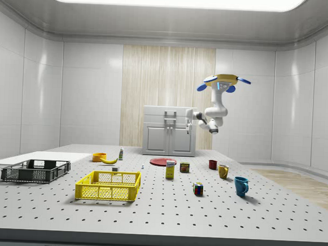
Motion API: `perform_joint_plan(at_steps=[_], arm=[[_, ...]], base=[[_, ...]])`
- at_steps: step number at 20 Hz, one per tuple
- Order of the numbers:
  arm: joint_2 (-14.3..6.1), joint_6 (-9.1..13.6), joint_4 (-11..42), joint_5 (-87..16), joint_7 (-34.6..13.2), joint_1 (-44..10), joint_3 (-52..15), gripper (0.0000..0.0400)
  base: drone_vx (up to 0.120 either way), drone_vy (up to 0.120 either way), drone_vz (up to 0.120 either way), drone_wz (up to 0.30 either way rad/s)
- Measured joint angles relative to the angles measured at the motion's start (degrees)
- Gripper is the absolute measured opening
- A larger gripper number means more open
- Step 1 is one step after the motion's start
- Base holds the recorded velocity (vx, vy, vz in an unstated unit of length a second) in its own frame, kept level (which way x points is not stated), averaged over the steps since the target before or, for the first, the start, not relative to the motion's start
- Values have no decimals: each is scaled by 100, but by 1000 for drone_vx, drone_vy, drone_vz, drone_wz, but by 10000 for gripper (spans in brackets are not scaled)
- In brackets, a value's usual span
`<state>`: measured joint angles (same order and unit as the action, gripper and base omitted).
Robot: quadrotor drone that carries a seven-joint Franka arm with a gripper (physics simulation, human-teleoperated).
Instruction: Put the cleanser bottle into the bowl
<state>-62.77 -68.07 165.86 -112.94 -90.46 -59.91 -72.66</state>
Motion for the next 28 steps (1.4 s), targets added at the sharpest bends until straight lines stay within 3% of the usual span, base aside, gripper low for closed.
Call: perform_joint_plan(at_steps=[21,28], arm=[[-613,-526,-42,310,-226,-249,-214,400],[-795,-694,-54,402,-279,-306,-265,400]], base=[[120,0,0,0],[120,0,-109,0]])
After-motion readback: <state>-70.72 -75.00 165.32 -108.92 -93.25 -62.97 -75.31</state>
